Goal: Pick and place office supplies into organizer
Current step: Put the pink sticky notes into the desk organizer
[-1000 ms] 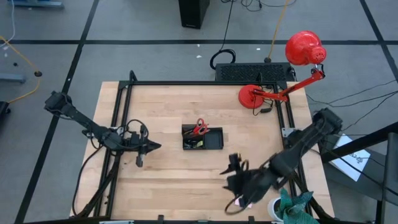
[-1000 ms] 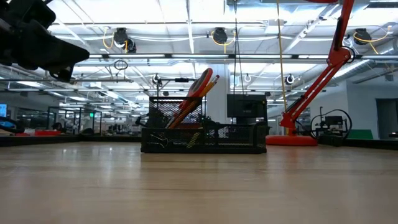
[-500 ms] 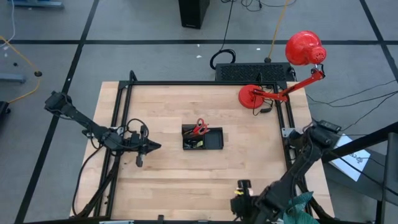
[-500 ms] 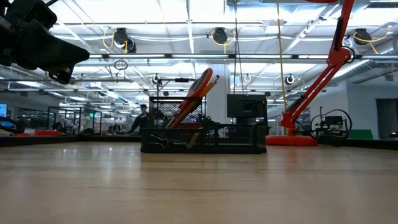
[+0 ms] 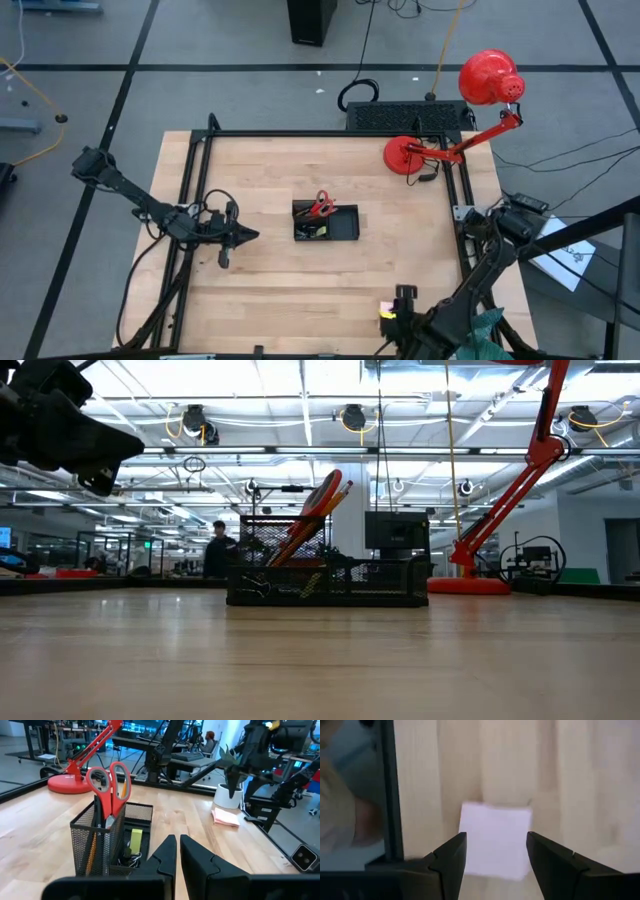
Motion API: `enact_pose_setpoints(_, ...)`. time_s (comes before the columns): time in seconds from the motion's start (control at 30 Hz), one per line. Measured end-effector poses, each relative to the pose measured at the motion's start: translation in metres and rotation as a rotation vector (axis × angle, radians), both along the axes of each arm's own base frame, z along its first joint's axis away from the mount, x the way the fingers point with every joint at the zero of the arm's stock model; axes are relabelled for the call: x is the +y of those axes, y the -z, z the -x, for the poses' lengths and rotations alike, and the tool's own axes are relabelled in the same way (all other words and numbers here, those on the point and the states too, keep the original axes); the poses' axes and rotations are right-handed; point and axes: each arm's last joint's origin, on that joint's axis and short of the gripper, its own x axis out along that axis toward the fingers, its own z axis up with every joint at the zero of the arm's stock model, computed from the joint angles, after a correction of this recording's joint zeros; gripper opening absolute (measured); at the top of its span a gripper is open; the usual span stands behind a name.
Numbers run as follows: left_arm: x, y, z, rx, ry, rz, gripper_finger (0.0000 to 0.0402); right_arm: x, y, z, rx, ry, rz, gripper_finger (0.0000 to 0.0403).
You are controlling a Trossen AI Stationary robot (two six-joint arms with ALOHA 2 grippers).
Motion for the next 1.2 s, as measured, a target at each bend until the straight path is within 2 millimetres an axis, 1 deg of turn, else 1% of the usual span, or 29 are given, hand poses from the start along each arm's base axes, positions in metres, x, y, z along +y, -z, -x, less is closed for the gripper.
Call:
enact_pose_setpoints(0.1,0.000,0.000,0.000,0.001,0.000,-0.005,0.0031,-0.002,0.014,-0.001,0.040,0.004,-0.050,0.0199)
enact_pose_setpoints(0.23,0.000,0.001,0.000,0.005,0.001,-0.008,0.0031,0.005,0.028,-0.003,-0.022,-0.023,-0.140,0.0199)
enact_pose_setpoints(0.47,0.000,0.003,0.000,0.030,0.000,-0.013,0.0031,0.017,0.030,0.008,-0.051,0.005,-0.189,0.0199)
enact_pose_setpoints(0.57,0.000,0.003,0.000,0.028,0.000,-0.010,0.0031,0.017,0.029,0.011,-0.084,0.008,-0.146,0.0199)
enact_pose_setpoints(0.67,0.000,0.003,0.000,0.028,-0.001,0.001,0.0031,0.018,0.034,0.010,-0.103,0.011,-0.109,0.0199)
enact_pose_setpoints(0.73,0.000,0.003,0.000,0.028,-0.002,0.008,0.0031,0.019,0.044,0.009,-0.088,0.003,-0.088,0.0199)
enact_pose_setpoints(0.83,0.000,0.003,0.000,0.028,-0.002,0.009,0.0031,0.022,0.065,0.008,-0.011,-0.004,-0.063,0.0199)
enact_pose_setpoints(0.9,0.000,0.003,0.000,0.028,-0.002,0.009,0.0031,0.022,0.075,0.008,0.016,0.006,-0.032,0.0199)
enact_pose_setpoints(1.03,0.000,0.003,0.000,0.028,-0.001,0.008,0.0031,0.017,0.084,0.012,0.067,0.057,0.045,0.0198)
enact_pose_setpoints(1.2,0.000,0.003,0.000,0.029,-0.002,0.007,0.0031,0.006,0.083,0.018,0.096,0.074,0.168,0.0198)
